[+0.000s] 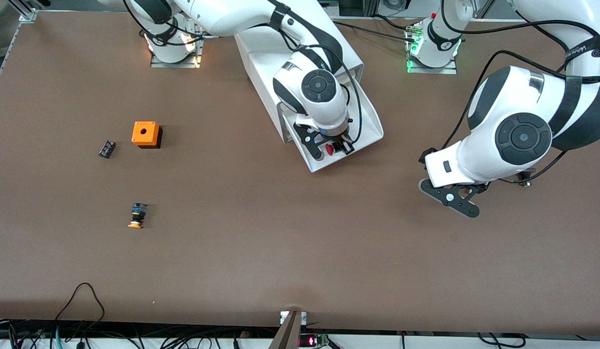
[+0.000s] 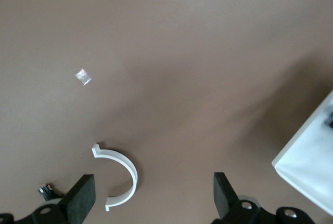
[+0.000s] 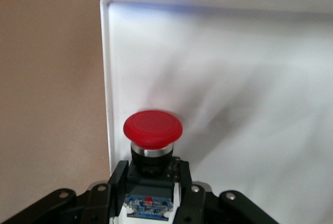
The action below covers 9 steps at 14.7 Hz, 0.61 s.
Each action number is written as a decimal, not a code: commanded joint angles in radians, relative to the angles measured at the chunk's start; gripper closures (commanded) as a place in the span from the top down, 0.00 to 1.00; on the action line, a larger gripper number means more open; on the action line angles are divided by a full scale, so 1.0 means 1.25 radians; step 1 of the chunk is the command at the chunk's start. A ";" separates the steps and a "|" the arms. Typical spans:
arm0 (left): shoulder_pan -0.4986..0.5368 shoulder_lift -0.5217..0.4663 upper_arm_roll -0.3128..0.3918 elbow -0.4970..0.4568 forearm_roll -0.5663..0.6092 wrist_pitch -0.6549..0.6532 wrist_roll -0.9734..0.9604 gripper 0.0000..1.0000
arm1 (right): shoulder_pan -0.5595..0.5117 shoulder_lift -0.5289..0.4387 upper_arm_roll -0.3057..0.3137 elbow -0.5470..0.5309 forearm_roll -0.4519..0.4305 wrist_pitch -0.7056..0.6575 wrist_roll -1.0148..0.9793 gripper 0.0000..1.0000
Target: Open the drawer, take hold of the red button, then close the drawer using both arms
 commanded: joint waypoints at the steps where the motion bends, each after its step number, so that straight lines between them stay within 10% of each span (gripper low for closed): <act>1: 0.006 -0.006 -0.001 0.009 0.005 0.001 -0.174 1.00 | 0.003 -0.023 0.000 0.024 -0.013 -0.051 0.007 0.00; 9: 0.034 -0.115 -0.002 -0.236 -0.021 0.249 -0.339 1.00 | -0.059 -0.112 -0.039 0.031 -0.022 -0.121 -0.333 0.00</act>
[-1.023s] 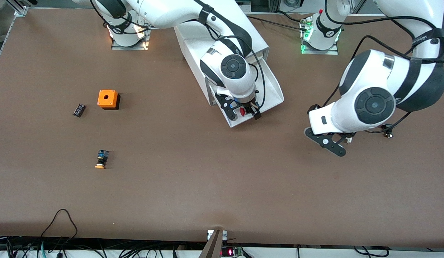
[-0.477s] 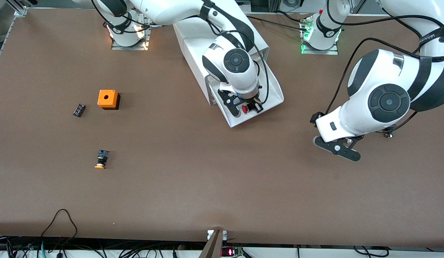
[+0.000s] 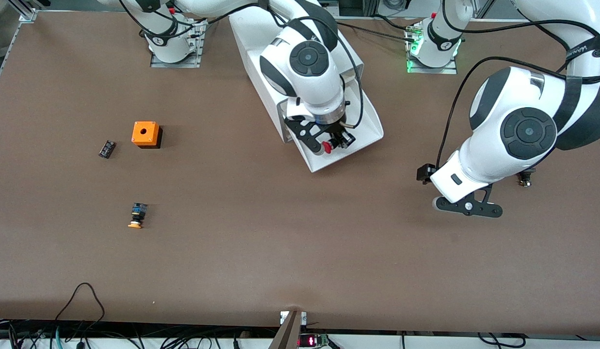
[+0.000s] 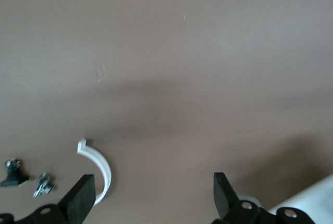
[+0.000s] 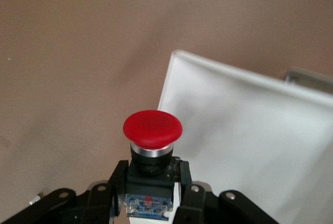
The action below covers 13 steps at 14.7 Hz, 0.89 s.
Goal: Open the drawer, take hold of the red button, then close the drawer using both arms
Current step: 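Lift the red button with the right gripper while the left gripper pushes the drawer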
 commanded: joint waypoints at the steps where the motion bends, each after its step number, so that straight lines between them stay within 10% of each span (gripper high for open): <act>1: 0.022 -0.110 -0.001 -0.209 -0.044 0.144 -0.106 0.99 | -0.065 -0.036 0.003 0.000 -0.006 -0.051 -0.172 0.00; 7: 0.010 -0.145 -0.046 -0.406 -0.054 0.392 -0.408 0.99 | -0.245 -0.067 0.005 -0.008 0.044 -0.145 -0.564 0.00; 13: -0.043 -0.070 -0.073 -0.432 -0.045 0.469 -0.590 0.99 | -0.388 -0.066 0.001 -0.075 0.031 -0.135 -0.894 0.00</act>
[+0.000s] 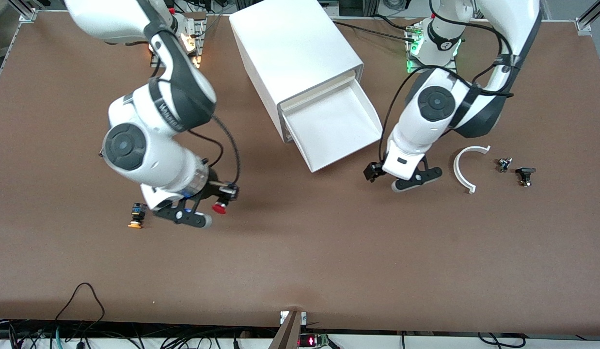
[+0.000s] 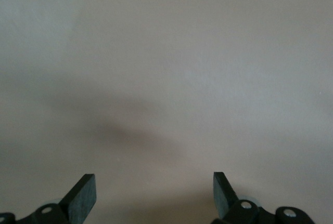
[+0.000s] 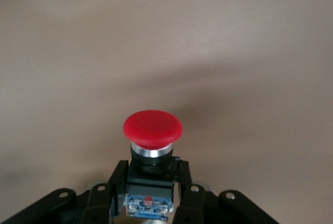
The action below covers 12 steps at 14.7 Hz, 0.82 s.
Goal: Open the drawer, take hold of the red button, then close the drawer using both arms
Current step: 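Lift the red button with the right gripper while the left gripper pushes the drawer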
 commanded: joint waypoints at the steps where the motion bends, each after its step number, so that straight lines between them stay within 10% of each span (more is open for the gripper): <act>1: -0.026 0.032 -0.001 -0.003 -0.007 0.036 -0.060 0.99 | -0.047 -0.010 0.008 -0.049 0.001 0.014 -0.120 0.00; 12: -0.081 0.064 -0.049 -0.021 -0.018 -0.013 -0.154 1.00 | -0.188 0.056 0.005 -0.208 -0.043 0.207 -0.400 0.00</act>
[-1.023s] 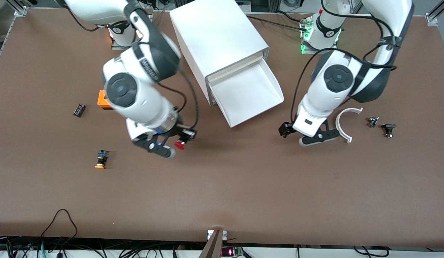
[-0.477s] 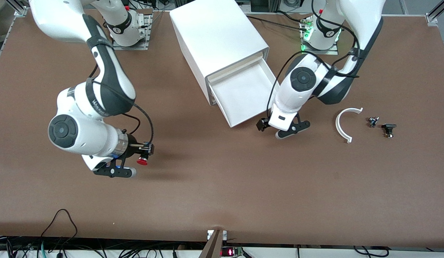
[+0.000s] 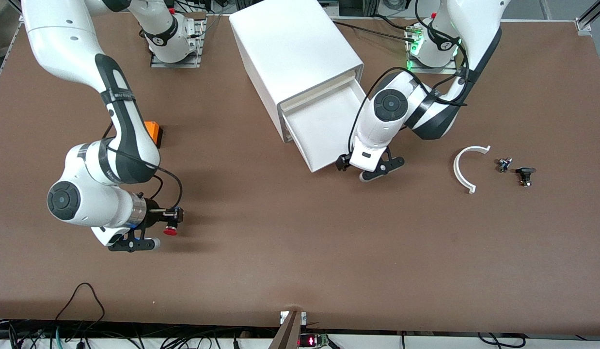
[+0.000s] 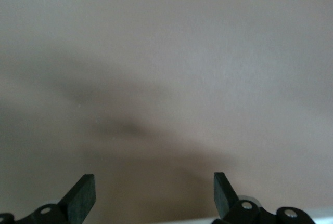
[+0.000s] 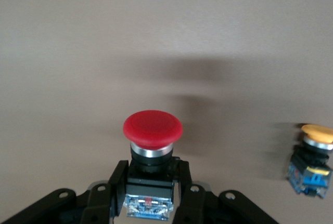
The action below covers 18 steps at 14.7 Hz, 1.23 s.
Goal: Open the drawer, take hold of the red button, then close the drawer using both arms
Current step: 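Carry the red button beside the yellow button and release it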
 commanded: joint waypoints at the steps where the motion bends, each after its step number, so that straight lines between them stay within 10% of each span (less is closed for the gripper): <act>1: -0.002 0.004 -0.040 -0.007 -0.019 -0.039 -0.014 1.00 | -0.014 0.021 0.008 -0.014 -0.042 0.022 -0.010 0.00; 14: -0.005 0.022 -0.137 -0.006 -0.214 -0.128 -0.020 1.00 | -0.036 0.101 0.008 -0.015 -0.098 0.056 -0.024 0.04; 15: -0.005 0.027 -0.146 -0.006 -0.214 -0.132 -0.020 1.00 | -0.036 0.102 0.008 -0.015 -0.097 0.056 -0.024 0.17; 17: -0.005 0.036 -0.150 -0.006 -0.215 -0.133 -0.020 1.00 | -0.035 0.104 0.008 -0.013 -0.096 0.056 -0.020 0.86; 18: -0.005 0.036 -0.152 -0.006 -0.215 -0.133 -0.021 1.00 | -0.036 0.102 0.008 -0.010 -0.093 0.056 -0.019 0.99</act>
